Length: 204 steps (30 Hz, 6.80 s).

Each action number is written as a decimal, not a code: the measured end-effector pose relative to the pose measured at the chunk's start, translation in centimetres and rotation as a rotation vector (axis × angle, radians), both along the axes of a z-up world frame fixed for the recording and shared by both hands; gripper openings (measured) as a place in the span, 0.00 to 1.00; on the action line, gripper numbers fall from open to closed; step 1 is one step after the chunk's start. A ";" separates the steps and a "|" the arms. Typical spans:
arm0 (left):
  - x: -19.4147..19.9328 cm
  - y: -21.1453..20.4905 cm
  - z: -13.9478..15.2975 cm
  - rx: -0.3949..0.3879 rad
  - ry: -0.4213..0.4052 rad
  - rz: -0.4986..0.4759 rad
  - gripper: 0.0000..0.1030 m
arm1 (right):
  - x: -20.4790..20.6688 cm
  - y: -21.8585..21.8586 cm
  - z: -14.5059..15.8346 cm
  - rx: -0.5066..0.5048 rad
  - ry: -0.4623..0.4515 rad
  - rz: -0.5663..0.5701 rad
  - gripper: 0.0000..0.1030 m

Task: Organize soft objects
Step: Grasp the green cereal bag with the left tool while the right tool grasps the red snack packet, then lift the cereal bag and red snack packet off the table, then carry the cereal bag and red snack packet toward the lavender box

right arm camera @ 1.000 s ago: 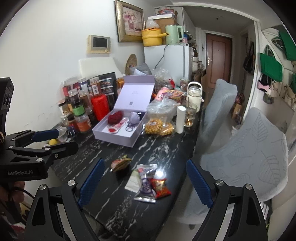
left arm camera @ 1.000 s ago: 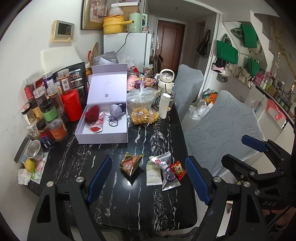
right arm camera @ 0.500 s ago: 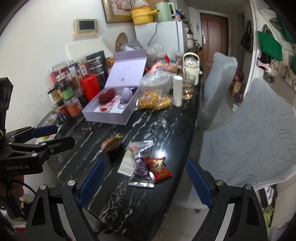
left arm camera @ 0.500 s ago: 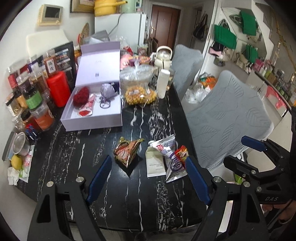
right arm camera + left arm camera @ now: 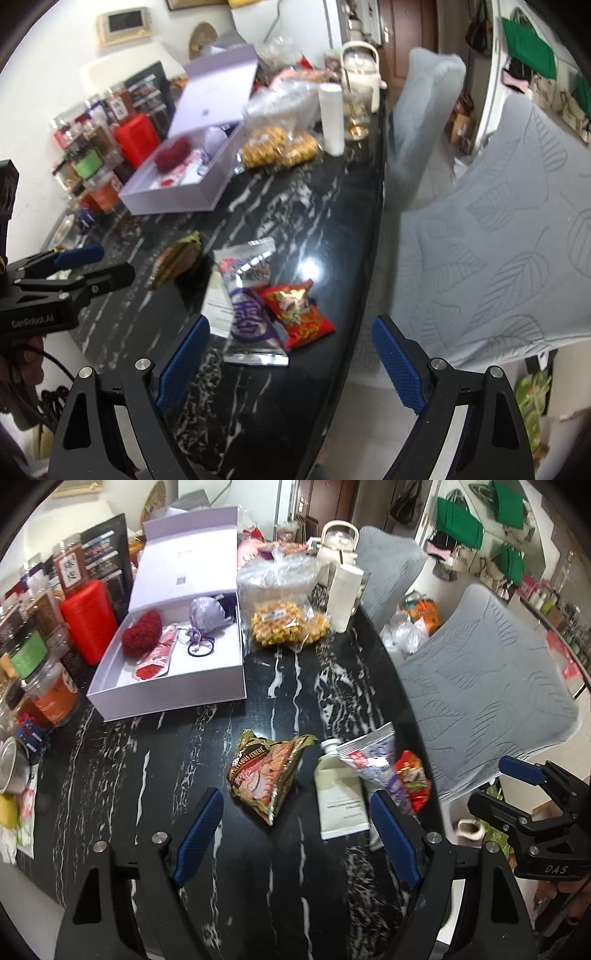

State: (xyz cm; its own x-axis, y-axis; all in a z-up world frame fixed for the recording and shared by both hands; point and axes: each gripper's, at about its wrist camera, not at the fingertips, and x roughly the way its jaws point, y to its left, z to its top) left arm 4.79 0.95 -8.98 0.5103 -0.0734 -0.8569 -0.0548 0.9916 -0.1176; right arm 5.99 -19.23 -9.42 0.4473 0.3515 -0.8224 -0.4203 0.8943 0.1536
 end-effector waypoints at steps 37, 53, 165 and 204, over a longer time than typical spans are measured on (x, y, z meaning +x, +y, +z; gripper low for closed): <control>7.9 2.5 -10.0 0.037 0.160 -0.166 0.80 | 6.3 3.3 -9.7 -0.164 0.170 0.020 0.71; 8.6 1.3 -9.4 0.102 0.110 -0.184 0.43 | 6.5 4.9 -9.5 -0.194 0.104 0.064 0.45; 3.3 11.4 10.2 0.057 -0.142 0.136 0.39 | 3.9 15.6 7.0 0.045 -0.076 0.361 0.44; 17.1 21.4 4.5 0.024 -0.062 0.066 0.39 | 17.3 25.7 4.4 -0.002 -0.027 0.297 0.44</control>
